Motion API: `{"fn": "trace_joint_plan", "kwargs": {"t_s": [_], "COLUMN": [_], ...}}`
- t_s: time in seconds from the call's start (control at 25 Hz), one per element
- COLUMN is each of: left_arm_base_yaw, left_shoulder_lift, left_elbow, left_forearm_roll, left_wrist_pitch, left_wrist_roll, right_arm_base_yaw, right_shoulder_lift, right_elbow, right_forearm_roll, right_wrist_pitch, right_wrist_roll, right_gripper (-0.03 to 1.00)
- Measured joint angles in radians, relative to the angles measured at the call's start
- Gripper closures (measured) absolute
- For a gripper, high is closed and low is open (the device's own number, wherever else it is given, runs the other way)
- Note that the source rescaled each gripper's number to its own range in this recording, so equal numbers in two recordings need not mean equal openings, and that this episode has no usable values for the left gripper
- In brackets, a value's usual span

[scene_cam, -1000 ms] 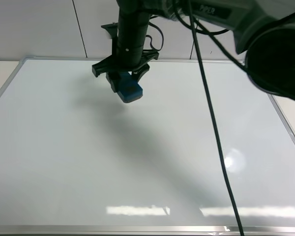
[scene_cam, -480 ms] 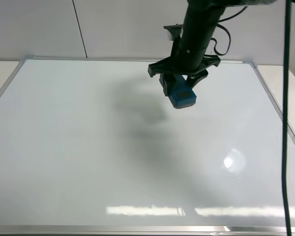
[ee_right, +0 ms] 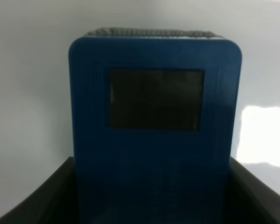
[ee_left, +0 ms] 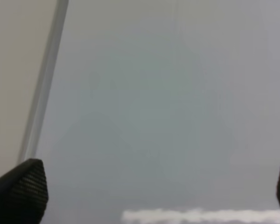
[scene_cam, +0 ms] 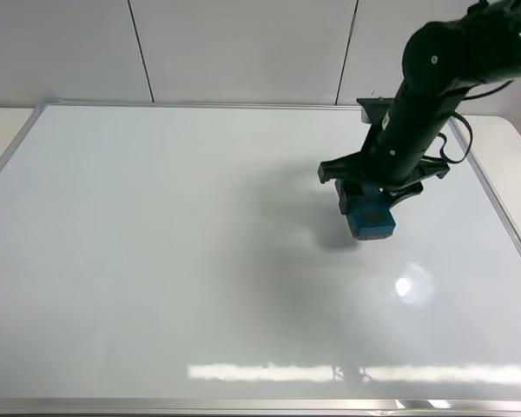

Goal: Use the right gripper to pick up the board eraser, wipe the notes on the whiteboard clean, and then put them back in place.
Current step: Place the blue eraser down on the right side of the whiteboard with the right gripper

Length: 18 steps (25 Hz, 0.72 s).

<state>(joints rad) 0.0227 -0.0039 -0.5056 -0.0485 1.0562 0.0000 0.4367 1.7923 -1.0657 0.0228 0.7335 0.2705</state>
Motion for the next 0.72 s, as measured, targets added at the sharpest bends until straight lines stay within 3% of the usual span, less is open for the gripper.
{"fn": "trace_joint_plan", "kwargs": {"t_s": [0.24, 0.72], "left_arm_base_yaw": [0.0, 0.0], "left_shoulder_lift": [0.0, 0.0], "left_elbow": [0.0, 0.0], "left_forearm_roll": [0.0, 0.0], "left_wrist_pitch": [0.0, 0.0], "left_wrist_roll": [0.0, 0.0], "right_arm_base_yaw": [-0.038, -0.038], "right_shoulder_lift": [0.0, 0.0], "right_elbow": [0.141, 0.151], "right_forearm_roll": [-0.023, -0.038], "right_wrist_pitch": [-0.11, -0.132], "right_wrist_roll": [0.032, 0.074], "right_gripper": [0.96, 0.96]}}
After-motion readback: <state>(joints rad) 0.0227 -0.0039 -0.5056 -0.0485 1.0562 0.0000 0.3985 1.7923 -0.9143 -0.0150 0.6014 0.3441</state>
